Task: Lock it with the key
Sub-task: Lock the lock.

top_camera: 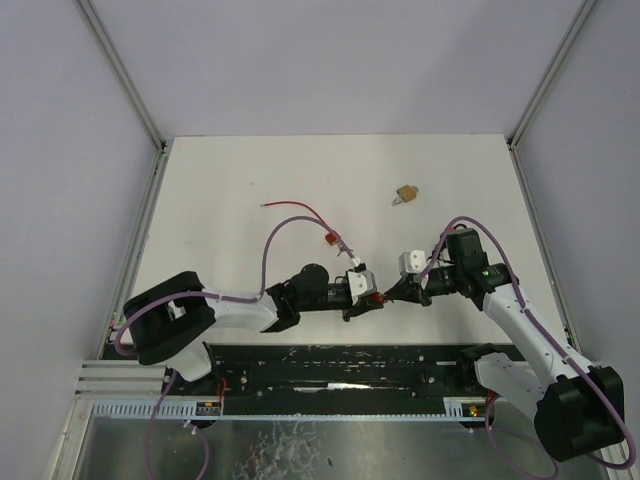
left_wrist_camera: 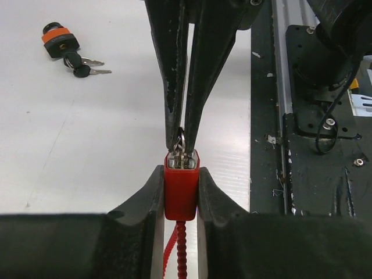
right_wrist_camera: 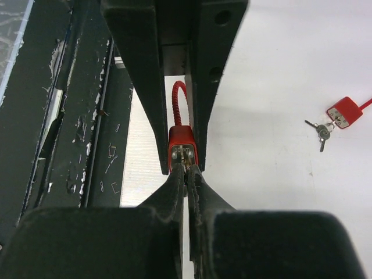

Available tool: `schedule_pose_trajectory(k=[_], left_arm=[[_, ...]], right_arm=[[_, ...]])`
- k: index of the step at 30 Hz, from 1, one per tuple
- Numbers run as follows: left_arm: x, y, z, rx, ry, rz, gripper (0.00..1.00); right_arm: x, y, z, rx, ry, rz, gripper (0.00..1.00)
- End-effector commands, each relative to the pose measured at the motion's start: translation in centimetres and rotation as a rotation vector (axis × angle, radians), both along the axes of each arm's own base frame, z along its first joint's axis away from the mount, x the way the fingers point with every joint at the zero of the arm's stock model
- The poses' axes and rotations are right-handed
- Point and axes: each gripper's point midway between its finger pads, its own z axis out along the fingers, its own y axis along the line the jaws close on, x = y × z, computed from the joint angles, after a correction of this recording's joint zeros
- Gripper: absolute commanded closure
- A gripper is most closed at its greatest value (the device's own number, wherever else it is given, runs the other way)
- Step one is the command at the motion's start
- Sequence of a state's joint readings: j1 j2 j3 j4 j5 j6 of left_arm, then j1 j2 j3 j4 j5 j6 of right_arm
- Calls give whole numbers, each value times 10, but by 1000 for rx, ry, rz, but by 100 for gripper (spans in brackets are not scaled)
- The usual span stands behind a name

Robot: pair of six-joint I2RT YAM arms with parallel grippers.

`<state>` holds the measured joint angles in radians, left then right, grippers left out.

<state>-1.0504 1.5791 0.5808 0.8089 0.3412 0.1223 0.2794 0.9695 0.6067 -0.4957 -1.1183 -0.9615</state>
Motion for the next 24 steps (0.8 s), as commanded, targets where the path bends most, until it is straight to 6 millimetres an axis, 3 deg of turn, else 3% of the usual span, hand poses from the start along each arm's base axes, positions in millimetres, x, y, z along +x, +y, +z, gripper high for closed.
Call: schedule_pose_trajectory(k=[1, 4, 7, 10, 14, 19, 24], left_arm=[[-1, -4, 12, -9, -27, -87, 100], [-6, 1, 14, 10, -12, -195, 100], [-13, 9, 8, 60, 110, -344, 100], [-17, 15, 4, 88, 220, -466, 100], [0, 13, -4, 123, 211, -378, 100], [20, 16, 10, 80, -22, -152, 100], [20, 15, 14, 84, -115, -104, 100]], right_arm=[[-8, 4, 16, 51, -96, 94, 100], [-23, 0, 7, 44, -243, 212, 100], [-31, -5, -2, 23, -406, 312, 100], [-29, -8, -7, -11, -489, 334, 100], [-22, -5, 3, 11, -427, 264, 100], [-15, 1, 14, 46, -273, 180, 100], [-18, 3, 15, 67, -227, 182, 100]])
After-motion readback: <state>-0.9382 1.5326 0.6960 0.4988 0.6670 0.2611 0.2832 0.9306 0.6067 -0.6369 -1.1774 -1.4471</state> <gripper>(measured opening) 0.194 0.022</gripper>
